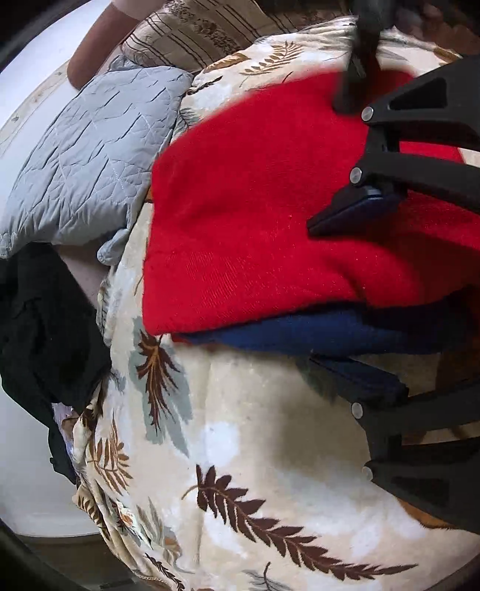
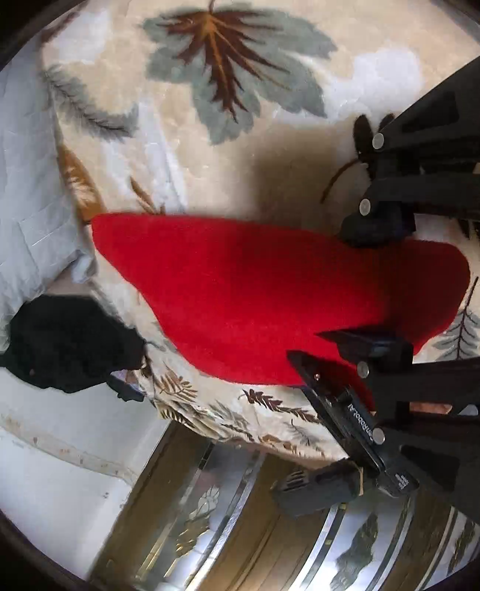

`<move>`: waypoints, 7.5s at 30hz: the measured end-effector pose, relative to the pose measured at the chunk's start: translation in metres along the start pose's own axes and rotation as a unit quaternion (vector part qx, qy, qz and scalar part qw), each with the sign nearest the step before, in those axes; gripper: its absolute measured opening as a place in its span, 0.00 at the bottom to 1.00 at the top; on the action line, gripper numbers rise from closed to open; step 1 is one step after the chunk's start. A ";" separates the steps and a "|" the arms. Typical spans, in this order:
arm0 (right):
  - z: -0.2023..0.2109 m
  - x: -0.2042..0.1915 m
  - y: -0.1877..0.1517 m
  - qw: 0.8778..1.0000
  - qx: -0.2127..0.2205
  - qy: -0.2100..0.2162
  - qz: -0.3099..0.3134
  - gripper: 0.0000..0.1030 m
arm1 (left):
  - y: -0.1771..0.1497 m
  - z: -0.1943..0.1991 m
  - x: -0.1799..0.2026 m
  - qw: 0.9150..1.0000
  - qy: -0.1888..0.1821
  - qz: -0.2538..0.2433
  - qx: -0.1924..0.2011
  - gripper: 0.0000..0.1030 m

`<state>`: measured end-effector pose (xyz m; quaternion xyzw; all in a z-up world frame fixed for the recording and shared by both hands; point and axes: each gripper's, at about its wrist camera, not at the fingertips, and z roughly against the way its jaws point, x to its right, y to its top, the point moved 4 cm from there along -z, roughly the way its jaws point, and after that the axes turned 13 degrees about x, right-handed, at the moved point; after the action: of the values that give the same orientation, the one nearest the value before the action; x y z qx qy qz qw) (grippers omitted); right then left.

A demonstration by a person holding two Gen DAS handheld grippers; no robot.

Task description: Fold small clothes

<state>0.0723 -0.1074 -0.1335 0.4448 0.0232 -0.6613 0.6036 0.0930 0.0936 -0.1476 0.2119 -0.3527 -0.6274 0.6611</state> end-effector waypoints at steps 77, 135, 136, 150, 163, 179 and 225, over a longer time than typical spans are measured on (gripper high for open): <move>-0.030 -0.041 0.017 0.996 0.034 0.004 0.086 0.71 | -0.024 0.045 -0.029 0.994 -0.042 0.091 -0.041 0.44; 0.042 -0.013 -0.015 0.998 0.067 0.011 0.017 0.84 | 0.014 0.061 0.007 1.000 -0.005 -0.015 0.009 0.55; 0.043 -0.010 -0.013 0.998 0.068 0.010 0.011 0.84 | 0.014 0.061 0.007 1.000 -0.004 -0.013 0.010 0.55; -0.005 0.025 0.030 0.997 0.048 0.020 -0.053 0.84 | 0.022 0.016 -0.043 0.979 -0.103 0.170 -0.037 0.71; -0.045 -0.013 0.037 0.998 0.003 -0.022 0.059 0.42 | 0.011 -0.006 -0.015 0.986 -0.106 0.111 -0.070 0.34; -0.066 0.054 0.062 0.992 0.009 0.036 -0.120 0.68 | -0.011 0.018 0.007 0.999 0.008 -0.029 -0.030 0.48; 0.049 -0.008 0.090 0.987 0.080 -0.039 0.133 0.43 | 0.047 0.010 0.083 0.989 -0.134 0.054 -0.012 0.35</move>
<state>0.1169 -0.1533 -0.0533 0.4648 -0.1123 -0.5914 0.6493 0.1146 0.0193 -0.0903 0.0987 -0.4417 -0.6173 0.6435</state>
